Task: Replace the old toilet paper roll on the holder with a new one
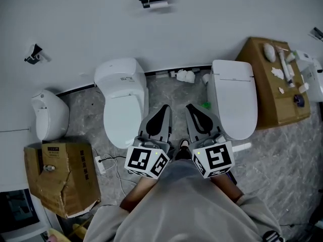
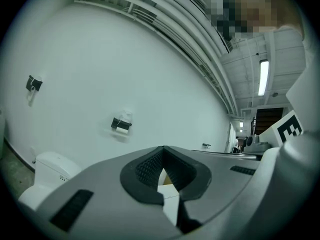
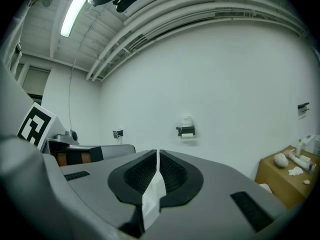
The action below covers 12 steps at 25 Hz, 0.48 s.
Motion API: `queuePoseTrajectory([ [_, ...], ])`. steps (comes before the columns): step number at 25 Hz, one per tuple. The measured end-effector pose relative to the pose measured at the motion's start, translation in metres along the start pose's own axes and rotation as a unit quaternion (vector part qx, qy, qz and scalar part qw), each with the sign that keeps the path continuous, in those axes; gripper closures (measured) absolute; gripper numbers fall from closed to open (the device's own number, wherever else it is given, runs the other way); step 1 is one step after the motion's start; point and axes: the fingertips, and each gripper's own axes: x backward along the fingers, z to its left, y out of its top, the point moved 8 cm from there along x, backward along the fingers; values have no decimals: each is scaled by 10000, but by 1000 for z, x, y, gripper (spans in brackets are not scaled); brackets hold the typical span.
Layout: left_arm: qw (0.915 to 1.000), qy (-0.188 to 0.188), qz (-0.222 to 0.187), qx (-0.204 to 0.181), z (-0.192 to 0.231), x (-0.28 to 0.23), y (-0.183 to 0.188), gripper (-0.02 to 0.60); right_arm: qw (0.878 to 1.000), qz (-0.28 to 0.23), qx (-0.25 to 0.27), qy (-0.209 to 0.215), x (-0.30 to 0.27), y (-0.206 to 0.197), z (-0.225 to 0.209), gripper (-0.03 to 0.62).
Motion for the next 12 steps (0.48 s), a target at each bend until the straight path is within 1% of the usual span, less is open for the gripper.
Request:
queuePoseTrajectory([
  [7, 9998, 17, -149, -126, -8, -39, 3, 578, 9997, -116, 61, 185, -18, 2, -34, 577],
  [12, 9999, -64, -124, -57, -13, -57, 0, 578, 9998, -117, -29, 179, -24, 2, -52, 577],
])
